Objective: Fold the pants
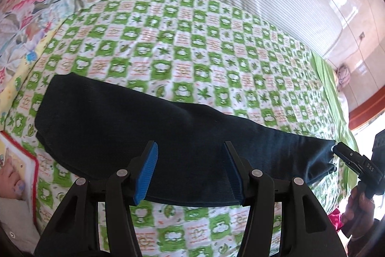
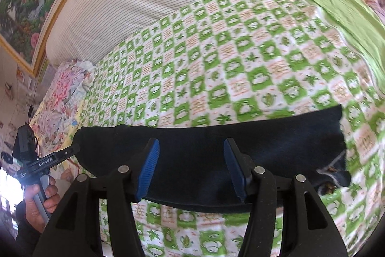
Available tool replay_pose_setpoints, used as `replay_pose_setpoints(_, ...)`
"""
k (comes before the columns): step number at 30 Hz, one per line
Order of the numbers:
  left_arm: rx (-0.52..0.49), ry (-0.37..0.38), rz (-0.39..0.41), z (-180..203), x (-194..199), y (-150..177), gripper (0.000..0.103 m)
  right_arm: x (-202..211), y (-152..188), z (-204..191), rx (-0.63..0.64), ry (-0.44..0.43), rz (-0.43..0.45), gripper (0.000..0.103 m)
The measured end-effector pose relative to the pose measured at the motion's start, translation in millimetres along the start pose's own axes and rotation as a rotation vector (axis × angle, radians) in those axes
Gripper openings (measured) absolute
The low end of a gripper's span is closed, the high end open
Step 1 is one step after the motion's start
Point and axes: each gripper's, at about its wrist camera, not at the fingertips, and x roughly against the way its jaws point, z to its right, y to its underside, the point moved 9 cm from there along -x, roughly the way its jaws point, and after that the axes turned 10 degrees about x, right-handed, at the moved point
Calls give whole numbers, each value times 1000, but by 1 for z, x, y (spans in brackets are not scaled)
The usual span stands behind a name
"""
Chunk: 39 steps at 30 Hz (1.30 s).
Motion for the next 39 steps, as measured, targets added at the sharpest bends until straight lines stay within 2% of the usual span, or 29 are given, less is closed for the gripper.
replay_pose_setpoints(11, -67, 28, -46, 35, -12, 15, 58, 21, 14, 32, -62, 42, 23, 60)
replay_pose_setpoints(24, -120, 55, -95, 57, -23, 27, 59, 36, 29, 44, -96, 62, 42, 62)
replay_pose_setpoints(39, -234, 91, -152, 107, -42, 37, 59, 61, 44, 76, -180, 112, 79, 64)
